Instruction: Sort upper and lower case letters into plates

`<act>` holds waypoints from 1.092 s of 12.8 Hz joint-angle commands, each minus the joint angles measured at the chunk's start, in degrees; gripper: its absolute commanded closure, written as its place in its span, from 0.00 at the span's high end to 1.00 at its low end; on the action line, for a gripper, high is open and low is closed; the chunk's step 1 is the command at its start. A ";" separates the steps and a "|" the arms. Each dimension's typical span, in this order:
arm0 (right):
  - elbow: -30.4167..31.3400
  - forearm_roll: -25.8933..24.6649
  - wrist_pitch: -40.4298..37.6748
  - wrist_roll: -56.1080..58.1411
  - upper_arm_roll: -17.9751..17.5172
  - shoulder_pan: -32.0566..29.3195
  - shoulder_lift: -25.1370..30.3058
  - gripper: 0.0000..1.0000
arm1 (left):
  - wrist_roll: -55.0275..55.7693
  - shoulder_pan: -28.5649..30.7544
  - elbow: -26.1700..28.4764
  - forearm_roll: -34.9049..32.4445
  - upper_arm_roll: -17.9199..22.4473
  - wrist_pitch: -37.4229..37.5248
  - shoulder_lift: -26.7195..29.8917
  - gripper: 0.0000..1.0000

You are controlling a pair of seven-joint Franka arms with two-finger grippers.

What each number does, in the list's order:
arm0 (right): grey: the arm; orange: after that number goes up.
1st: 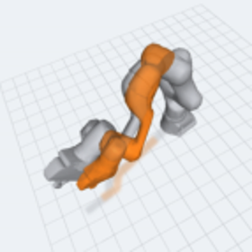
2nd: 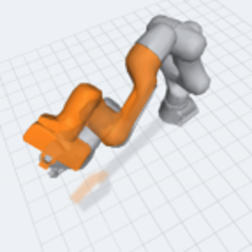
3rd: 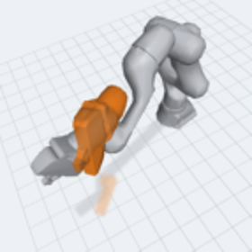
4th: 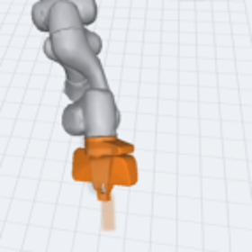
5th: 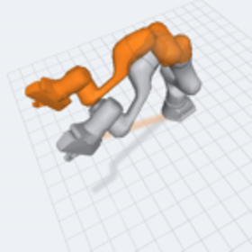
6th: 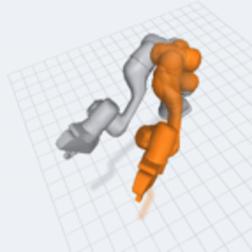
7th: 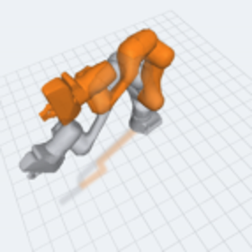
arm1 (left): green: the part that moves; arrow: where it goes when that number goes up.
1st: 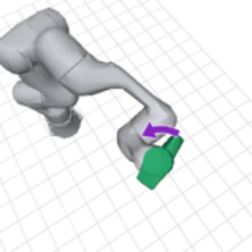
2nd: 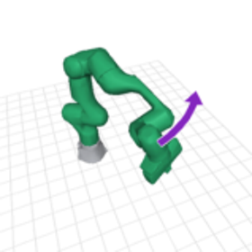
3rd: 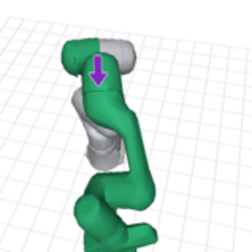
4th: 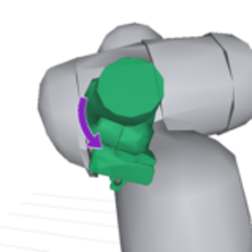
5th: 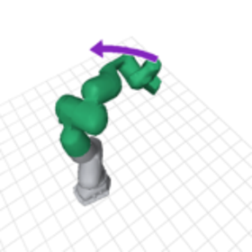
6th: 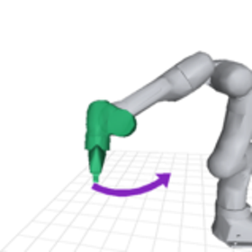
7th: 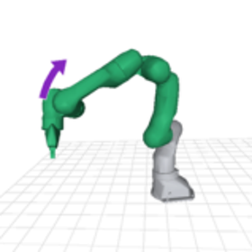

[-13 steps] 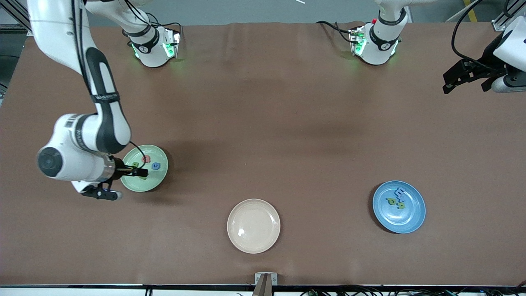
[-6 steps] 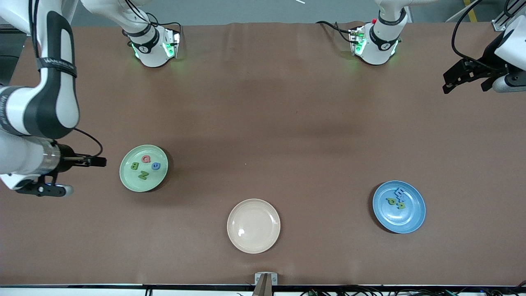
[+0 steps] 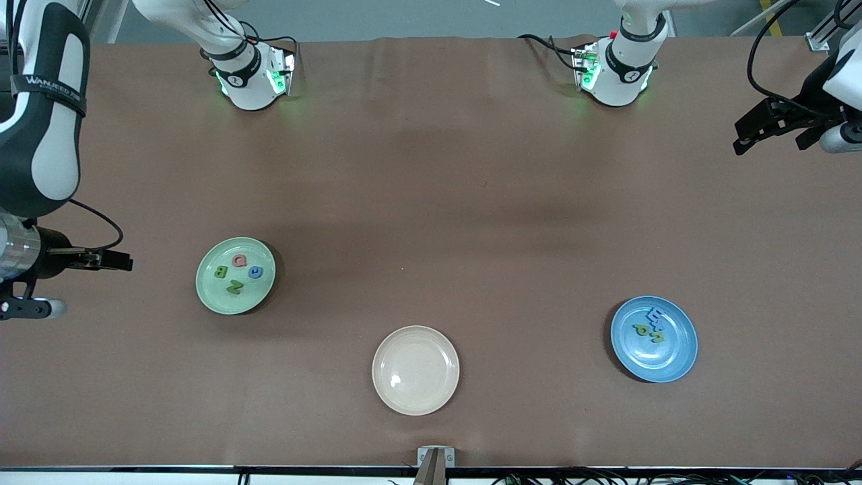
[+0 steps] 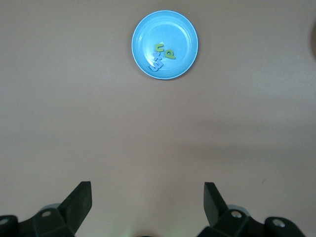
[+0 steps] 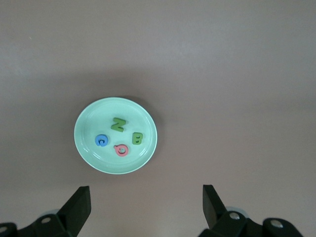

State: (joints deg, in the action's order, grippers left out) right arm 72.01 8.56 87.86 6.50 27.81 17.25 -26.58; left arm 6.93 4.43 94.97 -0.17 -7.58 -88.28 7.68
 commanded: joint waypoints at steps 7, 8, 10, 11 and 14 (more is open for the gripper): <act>-0.47 4.09 -2.52 0.88 -0.57 -0.02 3.19 1.00 | -0.51 0.32 0.92 1.14 -0.33 -0.22 1.98 1.00; -0.29 4.01 -3.39 0.79 -0.48 0.07 3.64 1.00 | -0.60 0.23 0.92 1.14 -0.42 -0.13 2.16 1.00; 1.72 1.13 -3.32 0.88 -1.09 0.24 5.73 1.00 | -0.68 0.23 0.92 1.23 -0.51 0.04 2.34 1.00; 2.52 -1.50 -3.31 0.62 -3.62 -0.45 7.05 1.00 | -0.68 0.23 0.92 1.14 -0.51 0.04 2.34 1.00; 7.26 -2.32 -2.43 0.18 -10.14 -6.16 12.06 1.00 | -0.68 0.14 0.92 1.14 -0.60 -0.05 2.25 1.00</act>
State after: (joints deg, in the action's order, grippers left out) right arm 73.46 7.36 84.25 6.83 21.76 14.59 -19.92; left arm 6.92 4.37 95.01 -0.17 -8.05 -88.25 8.72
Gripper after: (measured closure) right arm 0.000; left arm 0.000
